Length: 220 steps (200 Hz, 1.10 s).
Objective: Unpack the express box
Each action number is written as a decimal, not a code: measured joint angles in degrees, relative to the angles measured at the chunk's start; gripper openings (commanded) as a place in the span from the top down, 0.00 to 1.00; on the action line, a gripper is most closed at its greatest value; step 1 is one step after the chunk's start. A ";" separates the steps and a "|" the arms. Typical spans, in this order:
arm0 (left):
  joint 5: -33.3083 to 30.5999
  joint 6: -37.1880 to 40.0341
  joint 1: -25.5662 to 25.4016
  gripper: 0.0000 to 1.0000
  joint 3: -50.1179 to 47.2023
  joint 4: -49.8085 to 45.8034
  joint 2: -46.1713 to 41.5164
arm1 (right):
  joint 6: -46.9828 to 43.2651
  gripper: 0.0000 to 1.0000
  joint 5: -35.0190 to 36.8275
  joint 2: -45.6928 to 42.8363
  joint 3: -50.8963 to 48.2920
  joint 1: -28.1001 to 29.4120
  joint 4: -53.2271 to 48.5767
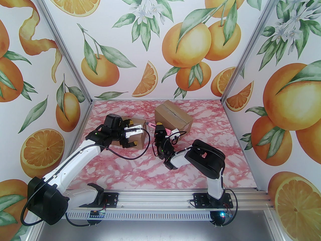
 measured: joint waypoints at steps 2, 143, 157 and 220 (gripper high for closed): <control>-0.02 0.00 0.00 0.00 -0.07 0.00 0.00 | 0.00 1.00 0.00 0.09 0.09 0.00 0.04; -2.54 -1.88 0.26 0.00 -2.32 5.18 -0.11 | -1.49 1.00 1.07 1.97 2.14 0.00 -1.77; -2.54 -1.99 0.48 0.00 -2.60 5.86 -0.13 | -1.46 1.00 1.07 2.05 2.23 0.00 -2.10; -2.08 -4.68 1.14 0.00 -3.80 8.94 -0.04 | -0.52 1.00 1.07 2.05 2.71 0.55 -3.85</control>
